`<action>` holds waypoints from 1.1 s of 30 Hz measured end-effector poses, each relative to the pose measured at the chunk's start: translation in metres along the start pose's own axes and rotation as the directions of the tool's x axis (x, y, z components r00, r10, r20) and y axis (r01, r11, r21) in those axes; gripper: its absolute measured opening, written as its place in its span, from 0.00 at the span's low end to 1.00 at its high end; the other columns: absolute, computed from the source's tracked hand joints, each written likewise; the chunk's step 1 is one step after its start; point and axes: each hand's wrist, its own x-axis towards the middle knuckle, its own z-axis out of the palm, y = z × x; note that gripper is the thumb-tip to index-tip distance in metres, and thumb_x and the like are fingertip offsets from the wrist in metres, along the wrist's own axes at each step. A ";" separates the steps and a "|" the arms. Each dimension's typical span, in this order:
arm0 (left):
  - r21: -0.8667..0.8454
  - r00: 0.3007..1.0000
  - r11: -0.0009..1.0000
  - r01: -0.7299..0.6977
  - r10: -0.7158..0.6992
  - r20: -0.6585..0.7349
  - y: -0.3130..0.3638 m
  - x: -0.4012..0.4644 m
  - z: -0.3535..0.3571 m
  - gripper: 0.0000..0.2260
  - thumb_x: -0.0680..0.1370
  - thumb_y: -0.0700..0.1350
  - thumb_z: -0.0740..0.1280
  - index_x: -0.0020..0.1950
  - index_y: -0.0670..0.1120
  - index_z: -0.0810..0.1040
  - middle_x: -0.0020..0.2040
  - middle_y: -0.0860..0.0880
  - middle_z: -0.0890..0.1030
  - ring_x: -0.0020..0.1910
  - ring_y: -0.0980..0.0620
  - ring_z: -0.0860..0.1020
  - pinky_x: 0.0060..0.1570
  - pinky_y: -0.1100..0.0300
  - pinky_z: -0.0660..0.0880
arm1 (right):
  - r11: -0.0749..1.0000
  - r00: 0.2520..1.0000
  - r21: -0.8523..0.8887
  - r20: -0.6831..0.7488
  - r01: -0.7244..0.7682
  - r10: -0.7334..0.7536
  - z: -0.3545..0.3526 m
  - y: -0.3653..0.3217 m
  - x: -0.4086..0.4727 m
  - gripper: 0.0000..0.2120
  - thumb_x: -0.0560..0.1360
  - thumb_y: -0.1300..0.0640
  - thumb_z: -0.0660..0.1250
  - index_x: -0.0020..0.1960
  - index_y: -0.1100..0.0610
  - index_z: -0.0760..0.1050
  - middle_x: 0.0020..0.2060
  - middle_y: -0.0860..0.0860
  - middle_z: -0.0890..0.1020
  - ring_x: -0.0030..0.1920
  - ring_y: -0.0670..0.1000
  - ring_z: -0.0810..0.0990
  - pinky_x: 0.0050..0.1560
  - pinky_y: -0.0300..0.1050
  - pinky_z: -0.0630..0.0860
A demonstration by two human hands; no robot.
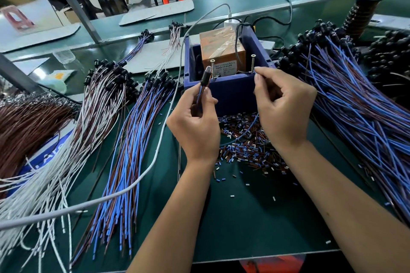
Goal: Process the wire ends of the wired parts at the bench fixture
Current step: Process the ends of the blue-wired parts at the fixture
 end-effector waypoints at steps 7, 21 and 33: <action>-0.016 1.000 1.000 0.026 -0.026 0.003 0.005 -0.001 -0.002 0.08 0.80 0.40 0.69 0.42 0.48 0.81 0.32 0.53 0.79 0.31 0.59 0.74 0.35 0.64 0.71 | 1.000 1.000 0.016 0.019 -0.004 0.004 -0.002 0.002 -0.001 0.08 0.82 0.62 0.68 0.55 0.63 0.86 0.42 0.52 0.87 0.38 0.47 0.83 0.41 0.36 0.76; -0.065 0.998 0.997 0.032 -0.035 -0.044 0.009 -0.002 -0.003 0.05 0.79 0.39 0.69 0.46 0.47 0.82 0.35 0.48 0.82 0.34 0.51 0.81 0.38 0.63 0.75 | 0.993 0.996 0.069 0.003 -0.094 0.094 -0.002 0.003 0.000 0.08 0.82 0.59 0.68 0.55 0.59 0.86 0.38 0.47 0.85 0.37 0.45 0.83 0.40 0.43 0.80; -0.365 0.994 0.929 0.065 -0.030 0.101 0.075 0.007 0.040 0.10 0.84 0.40 0.64 0.48 0.43 0.83 0.37 0.44 0.84 0.32 0.54 0.76 0.37 0.60 0.71 | 0.941 0.934 0.030 -0.115 -0.337 0.339 -0.054 0.018 0.036 0.07 0.78 0.54 0.71 0.50 0.54 0.86 0.37 0.48 0.86 0.36 0.46 0.85 0.42 0.48 0.83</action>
